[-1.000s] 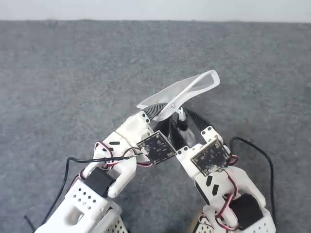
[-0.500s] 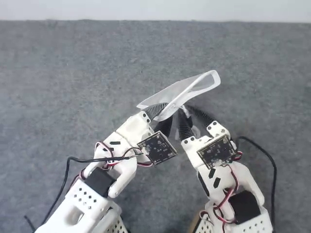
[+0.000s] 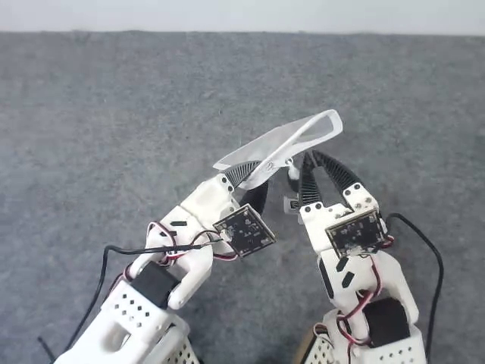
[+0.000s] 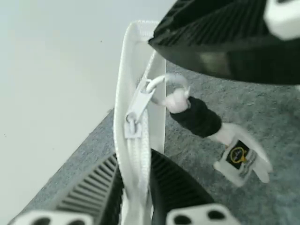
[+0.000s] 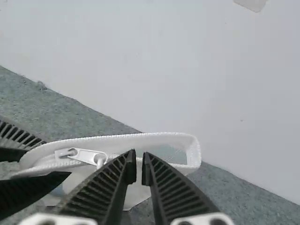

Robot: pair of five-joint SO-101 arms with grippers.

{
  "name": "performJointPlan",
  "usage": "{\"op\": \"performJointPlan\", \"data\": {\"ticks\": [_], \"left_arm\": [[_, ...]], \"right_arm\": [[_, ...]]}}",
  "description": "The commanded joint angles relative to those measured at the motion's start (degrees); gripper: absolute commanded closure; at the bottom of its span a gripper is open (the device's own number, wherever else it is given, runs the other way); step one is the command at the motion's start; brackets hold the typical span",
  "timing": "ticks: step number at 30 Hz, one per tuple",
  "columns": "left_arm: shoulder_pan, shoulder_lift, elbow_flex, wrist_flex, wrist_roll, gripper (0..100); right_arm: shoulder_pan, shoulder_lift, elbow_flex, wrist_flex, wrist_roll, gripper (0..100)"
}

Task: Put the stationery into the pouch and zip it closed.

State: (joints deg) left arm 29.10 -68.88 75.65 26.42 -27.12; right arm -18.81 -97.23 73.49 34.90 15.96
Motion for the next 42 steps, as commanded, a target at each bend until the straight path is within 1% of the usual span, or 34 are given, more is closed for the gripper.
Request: {"op": "performJointPlan", "data": {"ticks": [1, 4, 7, 9, 12, 16, 22, 33, 42], "left_arm": [[-0.9, -0.4, 0.1, -0.5, -0.2, 99], [-0.9, -0.4, 0.1, -0.5, -0.2, 99], [-0.9, -0.4, 0.1, -0.5, -0.2, 99], [-0.9, -0.4, 0.1, -0.5, -0.2, 99], [-0.9, -0.4, 0.1, -0.5, -0.2, 99], [-0.9, -0.4, 0.1, -0.5, -0.2, 99], [-0.7, -0.4, 0.3, -0.5, -0.2, 99], [-0.4, -0.4, 0.8, -0.8, -0.2, 99], [-0.4, -0.4, 0.8, -0.8, -0.2, 99]], "right_arm": [[0.5, -0.2, -1.1, 0.8, 0.3, 99.1], [-0.9, -0.2, -5.3, 7.8, 0.3, 97.7], [-2.9, -0.2, -10.3, 16.2, 0.3, 89.8], [-4.7, -0.2, -12.4, 19.9, 0.3, 85.8], [-8.0, 0.0, -13.1, 21.7, 0.4, 86.4], [-10.8, 0.5, -11.2, 20.5, 0.6, 86.4], [-10.7, 0.5, -6.2, 14.4, 0.7, 86.4], [-10.8, 0.7, -1.7, 8.2, 0.7, 86.6], [-10.5, 14.3, -5.7, 5.8, 0.3, 86.5]]}}
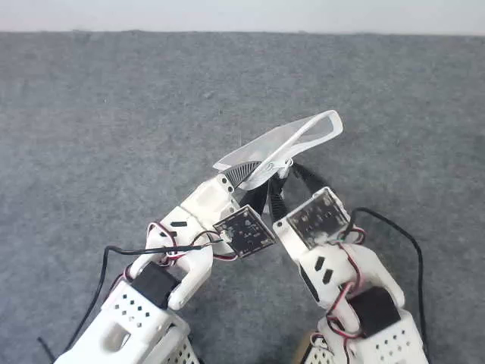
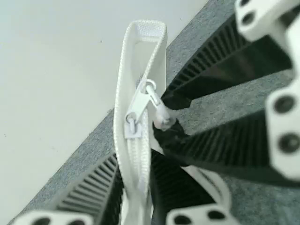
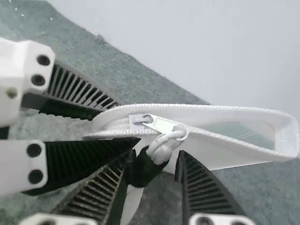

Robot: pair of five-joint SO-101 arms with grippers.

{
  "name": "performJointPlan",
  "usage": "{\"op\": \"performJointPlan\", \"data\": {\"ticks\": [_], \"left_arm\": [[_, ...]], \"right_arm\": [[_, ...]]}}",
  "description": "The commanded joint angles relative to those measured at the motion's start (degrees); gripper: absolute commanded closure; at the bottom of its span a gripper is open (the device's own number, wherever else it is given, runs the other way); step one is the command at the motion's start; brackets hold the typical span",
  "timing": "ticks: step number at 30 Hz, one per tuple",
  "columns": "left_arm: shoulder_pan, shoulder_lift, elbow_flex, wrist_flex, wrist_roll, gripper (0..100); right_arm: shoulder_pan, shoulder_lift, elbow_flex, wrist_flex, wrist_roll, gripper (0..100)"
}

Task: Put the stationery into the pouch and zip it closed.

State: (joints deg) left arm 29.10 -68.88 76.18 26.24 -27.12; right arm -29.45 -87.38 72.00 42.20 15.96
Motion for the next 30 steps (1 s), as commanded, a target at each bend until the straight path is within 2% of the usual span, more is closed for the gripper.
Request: {"op": "performJointPlan", "data": {"ticks": [1, 6, 12, 20, 25, 30], "left_arm": [[-0.4, -0.4, 0.3, -0.6, -0.2, 99], [-0.4, -0.4, 0.3, -0.6, -0.2, 99], [-0.4, -0.4, 0.3, -0.6, -0.2, 99], [-0.4, -0.4, 0.5, -0.6, -0.3, 99], [-0.4, -0.4, 0.5, -0.6, -0.4, 99], [-0.4, -0.4, 0.5, -0.6, -0.5, 99]], "right_arm": [[0.1, 5.0, -4.4, -1.5, 0.2, 86.5], [0.1, 5.1, -4.3, -2.6, 0.1, 86.7], [0.7, 5.8, -4.2, -5.6, -2.5, 97.2], [10.2, 5.1, -5.4, -7.3, -3.1, 99.3], [16.1, 5.8, -7.6, -7.4, -6.8, 99.4], [17.5, 5.8, -9.1, -7.4, -6.7, 99.4]]}}
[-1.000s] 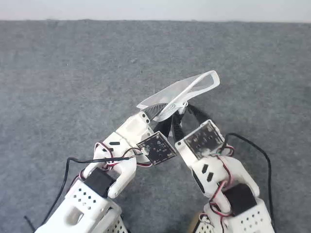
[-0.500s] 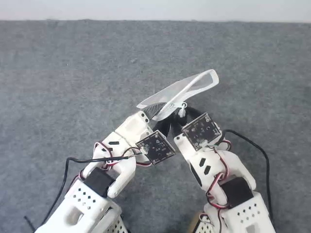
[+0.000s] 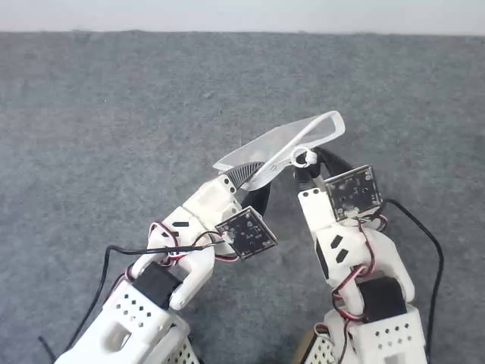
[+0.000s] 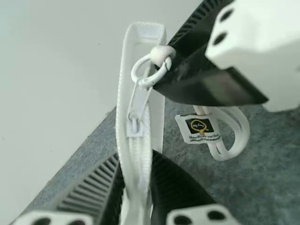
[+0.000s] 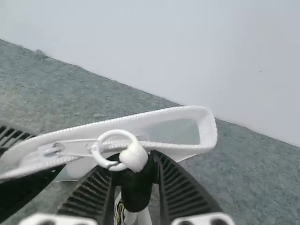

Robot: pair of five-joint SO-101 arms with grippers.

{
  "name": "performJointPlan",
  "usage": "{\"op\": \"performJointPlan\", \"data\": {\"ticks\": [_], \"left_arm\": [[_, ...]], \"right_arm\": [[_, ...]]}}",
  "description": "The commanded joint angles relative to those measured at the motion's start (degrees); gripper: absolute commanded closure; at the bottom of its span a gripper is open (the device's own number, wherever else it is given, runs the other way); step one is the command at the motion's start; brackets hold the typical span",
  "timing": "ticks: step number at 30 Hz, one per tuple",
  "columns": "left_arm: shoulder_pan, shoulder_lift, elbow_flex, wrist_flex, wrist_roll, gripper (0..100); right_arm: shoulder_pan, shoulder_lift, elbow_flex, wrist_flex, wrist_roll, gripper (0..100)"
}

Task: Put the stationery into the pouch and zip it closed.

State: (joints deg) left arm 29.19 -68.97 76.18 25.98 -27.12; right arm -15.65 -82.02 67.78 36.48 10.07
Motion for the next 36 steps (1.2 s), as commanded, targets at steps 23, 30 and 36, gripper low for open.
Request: {"op": "performJointPlan", "data": {"ticks": [23, 30, 36], "left_arm": [[-0.6, -0.4, 0.5, -0.4, -1.6, 99], [-0.8, -0.4, 0.5, -0.4, -1.6, 99], [-0.9, -0.4, 0.5, -0.4, -1.6, 99]], "right_arm": [[13.9, 12.0, -10.5, -7.5, 1.8, 99.4], [18.1, 19.6, -13.5, -11.1, 1.8, 99.4], [19.8, 20.8, -13.6, -13.1, 1.8, 99.4]]}}
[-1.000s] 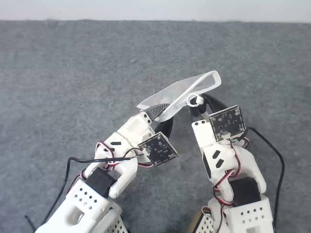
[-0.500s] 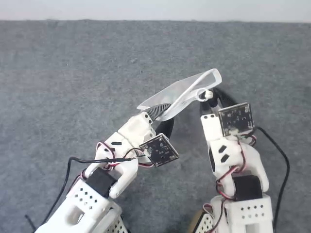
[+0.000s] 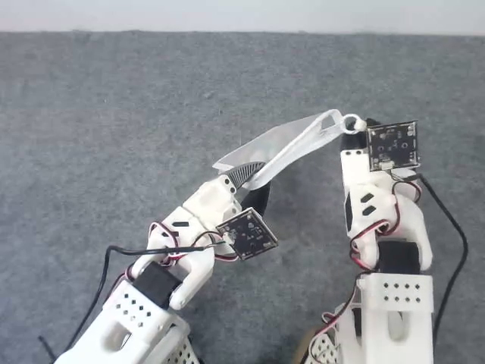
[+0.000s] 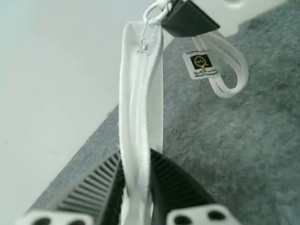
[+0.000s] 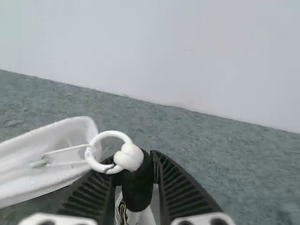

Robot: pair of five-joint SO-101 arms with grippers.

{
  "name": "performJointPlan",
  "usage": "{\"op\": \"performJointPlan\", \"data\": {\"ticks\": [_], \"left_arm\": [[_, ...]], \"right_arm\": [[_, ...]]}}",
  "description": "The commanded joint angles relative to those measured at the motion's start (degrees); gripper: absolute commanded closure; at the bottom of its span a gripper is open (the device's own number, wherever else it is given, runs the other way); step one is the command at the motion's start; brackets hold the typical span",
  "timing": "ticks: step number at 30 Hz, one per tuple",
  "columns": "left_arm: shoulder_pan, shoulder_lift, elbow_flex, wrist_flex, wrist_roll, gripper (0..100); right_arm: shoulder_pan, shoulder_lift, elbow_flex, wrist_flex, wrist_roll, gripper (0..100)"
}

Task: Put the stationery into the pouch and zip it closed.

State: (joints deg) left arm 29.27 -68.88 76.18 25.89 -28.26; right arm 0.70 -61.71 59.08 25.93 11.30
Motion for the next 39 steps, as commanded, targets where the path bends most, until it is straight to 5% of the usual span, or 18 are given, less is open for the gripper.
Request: {"op": "performJointPlan", "data": {"ticks": [1, 13, 39], "left_arm": [[-1.0, -0.4, 0.5, -0.4, -0.4, 99], [-1.1, -0.4, 0.4, -0.4, -0.4, 99], [-1.1, -0.4, 0.6, -1.8, 1.8, 99]], "right_arm": [[4.1, 0.6, -4.9, -2.9, 0.6, 99.4], [12.2, 17.2, -7.6, -10.7, 0.2, 99.4], [6.3, 13.7, -5.1, 0.8, 1.0, 99.3]]}}
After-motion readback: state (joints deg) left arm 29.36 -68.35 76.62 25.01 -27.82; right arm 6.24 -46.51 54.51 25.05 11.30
